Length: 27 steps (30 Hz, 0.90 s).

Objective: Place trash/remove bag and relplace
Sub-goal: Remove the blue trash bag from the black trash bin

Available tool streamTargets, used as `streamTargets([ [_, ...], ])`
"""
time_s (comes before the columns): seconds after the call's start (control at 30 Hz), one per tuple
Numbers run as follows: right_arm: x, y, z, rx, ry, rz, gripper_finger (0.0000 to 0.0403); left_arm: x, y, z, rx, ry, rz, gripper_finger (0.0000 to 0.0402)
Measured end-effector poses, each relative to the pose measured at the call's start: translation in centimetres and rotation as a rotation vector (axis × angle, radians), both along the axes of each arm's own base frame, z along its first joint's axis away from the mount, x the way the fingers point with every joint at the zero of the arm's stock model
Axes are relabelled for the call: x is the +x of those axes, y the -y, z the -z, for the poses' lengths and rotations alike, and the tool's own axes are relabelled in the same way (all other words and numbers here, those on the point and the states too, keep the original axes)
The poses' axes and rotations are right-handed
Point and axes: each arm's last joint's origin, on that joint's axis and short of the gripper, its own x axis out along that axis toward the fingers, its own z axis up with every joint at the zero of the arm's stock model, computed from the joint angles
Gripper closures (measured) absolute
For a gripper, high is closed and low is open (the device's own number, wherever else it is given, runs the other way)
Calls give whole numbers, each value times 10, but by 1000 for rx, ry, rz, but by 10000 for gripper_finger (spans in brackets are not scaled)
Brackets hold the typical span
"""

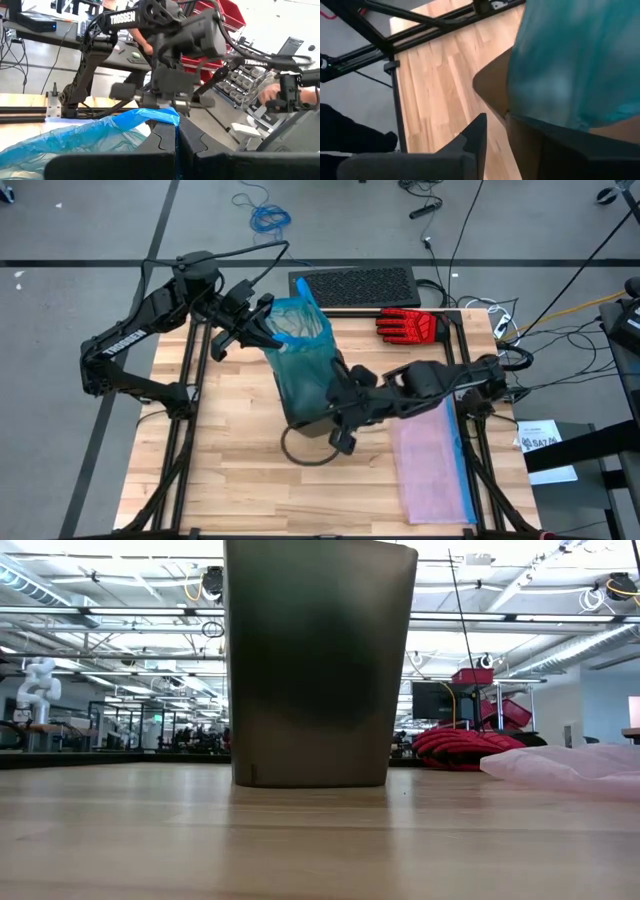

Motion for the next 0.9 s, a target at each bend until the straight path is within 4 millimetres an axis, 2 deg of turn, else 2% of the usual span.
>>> streamTargets([
  [0.2, -24, 13, -25, -12, 56, -40, 359, 1, 0, 0, 1, 1, -5, 402],
  [0.33, -28, 18, -32, -33, 89, -57, 384, 3, -2, 1, -19, -15, -10, 402],
  [0.5, -13, 19, -14, -47, 31, -37, 400, 6, -3, 3, -25, -25, -12, 402],
  [0.73, -1, -8, 23, -5, -40, -77, 402, 8, -4, 2, -16, -4, -13, 402],
  [0.8, 4, -5, 26, -16, -16, -83, 402, 8, -4, 2, -16, -5, -12, 402],
  [0.9, 6, 10, 21, -47, 13, -84, 403, 7, -7, 2, -16, -4, -23, 402],
])
